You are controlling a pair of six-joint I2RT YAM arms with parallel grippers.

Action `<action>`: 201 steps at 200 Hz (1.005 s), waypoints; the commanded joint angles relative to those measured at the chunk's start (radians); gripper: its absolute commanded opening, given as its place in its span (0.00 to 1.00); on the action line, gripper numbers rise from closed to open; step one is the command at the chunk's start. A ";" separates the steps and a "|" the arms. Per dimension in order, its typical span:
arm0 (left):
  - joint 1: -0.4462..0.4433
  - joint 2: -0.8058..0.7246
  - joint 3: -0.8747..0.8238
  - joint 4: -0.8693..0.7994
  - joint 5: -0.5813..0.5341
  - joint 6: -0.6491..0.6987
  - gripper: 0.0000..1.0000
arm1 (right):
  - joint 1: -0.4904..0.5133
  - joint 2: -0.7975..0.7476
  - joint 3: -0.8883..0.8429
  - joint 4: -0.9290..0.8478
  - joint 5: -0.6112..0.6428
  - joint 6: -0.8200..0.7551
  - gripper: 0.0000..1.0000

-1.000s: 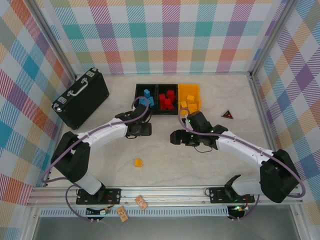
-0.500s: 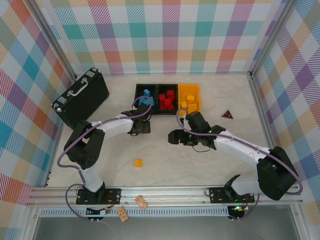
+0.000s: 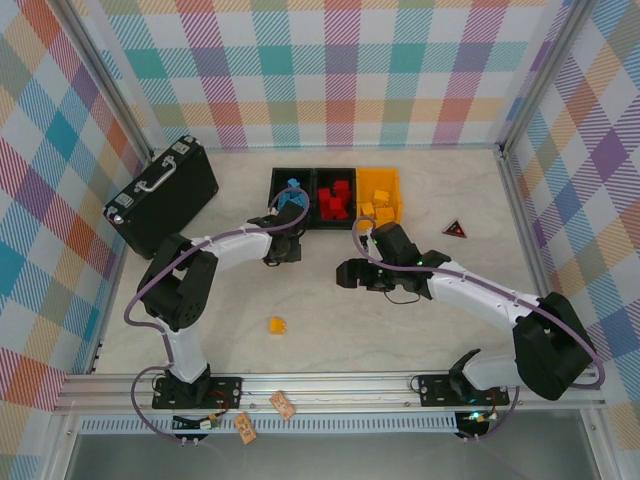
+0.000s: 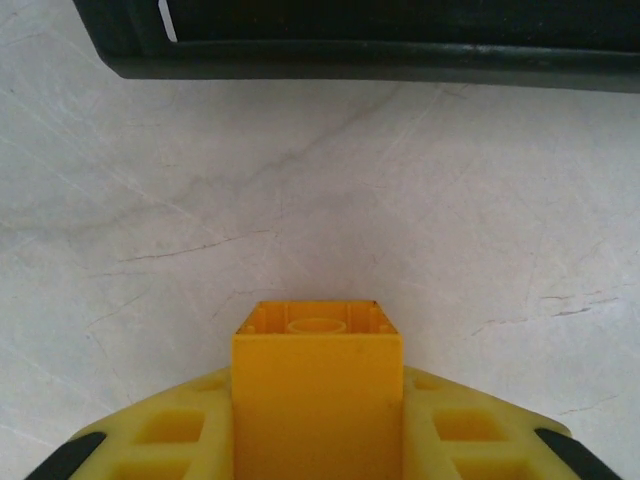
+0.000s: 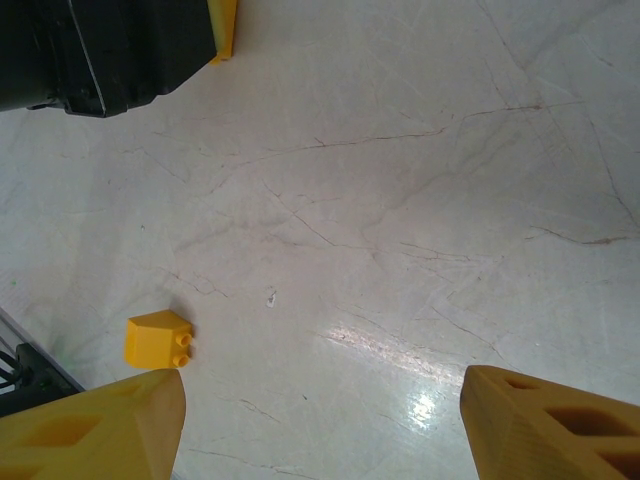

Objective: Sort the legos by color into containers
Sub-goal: Pick up the lego from the center of the table.

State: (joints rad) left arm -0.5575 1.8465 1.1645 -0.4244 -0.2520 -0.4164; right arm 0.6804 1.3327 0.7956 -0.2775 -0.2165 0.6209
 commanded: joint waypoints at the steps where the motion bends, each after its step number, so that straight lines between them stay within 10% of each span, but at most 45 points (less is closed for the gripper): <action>1: 0.003 -0.038 0.039 -0.064 0.016 0.015 0.24 | 0.007 -0.018 -0.015 -0.004 0.023 0.009 0.73; 201: -0.228 0.385 0.886 -0.275 0.097 0.038 0.27 | -0.329 -0.410 -0.149 -0.184 0.129 0.087 0.75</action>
State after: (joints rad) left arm -0.7788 2.1677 1.9041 -0.6361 -0.1429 -0.4057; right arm 0.3660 0.9379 0.6662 -0.4408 -0.0753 0.7033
